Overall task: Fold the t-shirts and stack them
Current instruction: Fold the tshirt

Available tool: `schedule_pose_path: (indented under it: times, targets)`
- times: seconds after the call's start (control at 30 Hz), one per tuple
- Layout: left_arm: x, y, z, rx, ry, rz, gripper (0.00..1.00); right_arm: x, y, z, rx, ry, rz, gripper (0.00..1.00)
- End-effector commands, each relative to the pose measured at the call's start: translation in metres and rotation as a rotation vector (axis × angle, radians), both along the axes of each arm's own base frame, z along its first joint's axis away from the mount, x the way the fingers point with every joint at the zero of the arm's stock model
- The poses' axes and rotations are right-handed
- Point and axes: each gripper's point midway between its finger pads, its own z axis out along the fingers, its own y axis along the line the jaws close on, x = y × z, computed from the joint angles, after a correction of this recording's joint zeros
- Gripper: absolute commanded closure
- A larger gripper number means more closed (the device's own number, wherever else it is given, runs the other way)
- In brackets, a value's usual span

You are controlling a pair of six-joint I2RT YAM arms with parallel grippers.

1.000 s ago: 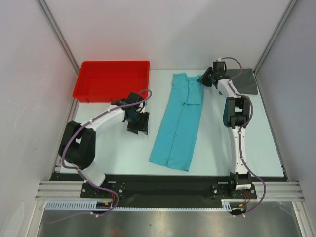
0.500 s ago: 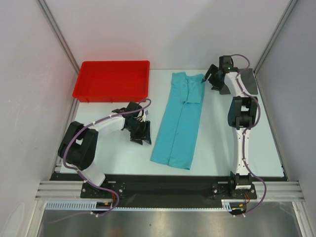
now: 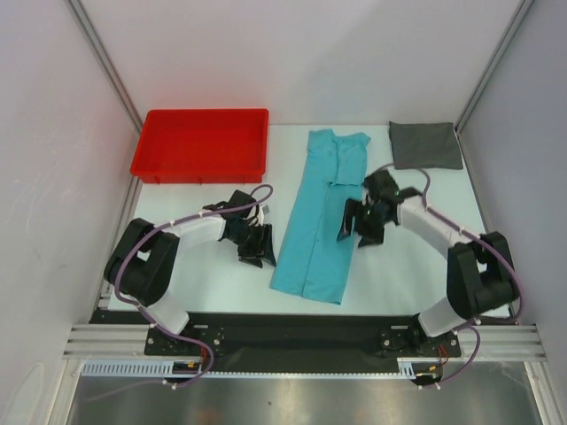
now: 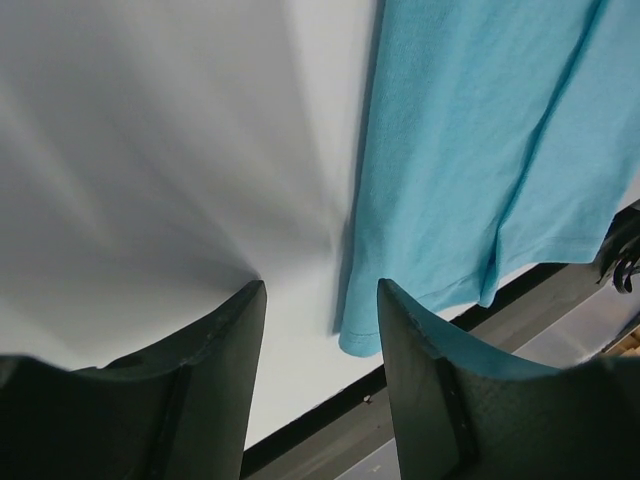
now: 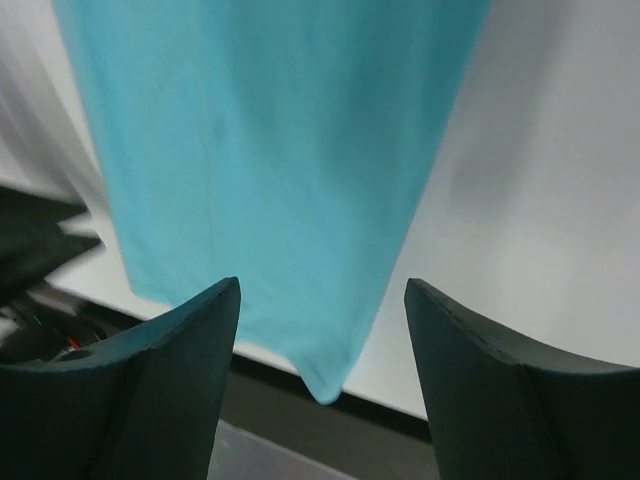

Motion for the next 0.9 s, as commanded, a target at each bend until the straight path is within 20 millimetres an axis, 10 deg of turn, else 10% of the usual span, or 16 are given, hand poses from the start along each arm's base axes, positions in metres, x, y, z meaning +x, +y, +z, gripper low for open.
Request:
schedule_pose_path:
  times: [0.0, 0.27, 0.87]
  targets:
    - [-0.005, -0.002, 0.000, -0.008, -0.027, -0.029, 0.45, -0.049, 0.021, -0.008, 0.098, 0.017, 0.035, 0.29]
    - [-0.016, -0.011, -0.005, -0.007, -0.014, -0.059, 0.48, -0.120, 0.035, -0.035, 0.273, 0.113, -0.016, 0.39]
    - [-0.057, -0.002, -0.029, 0.051, 0.072, -0.060, 0.50, -0.164, 0.040, -0.063, 0.361, 0.210, -0.040, 0.44]
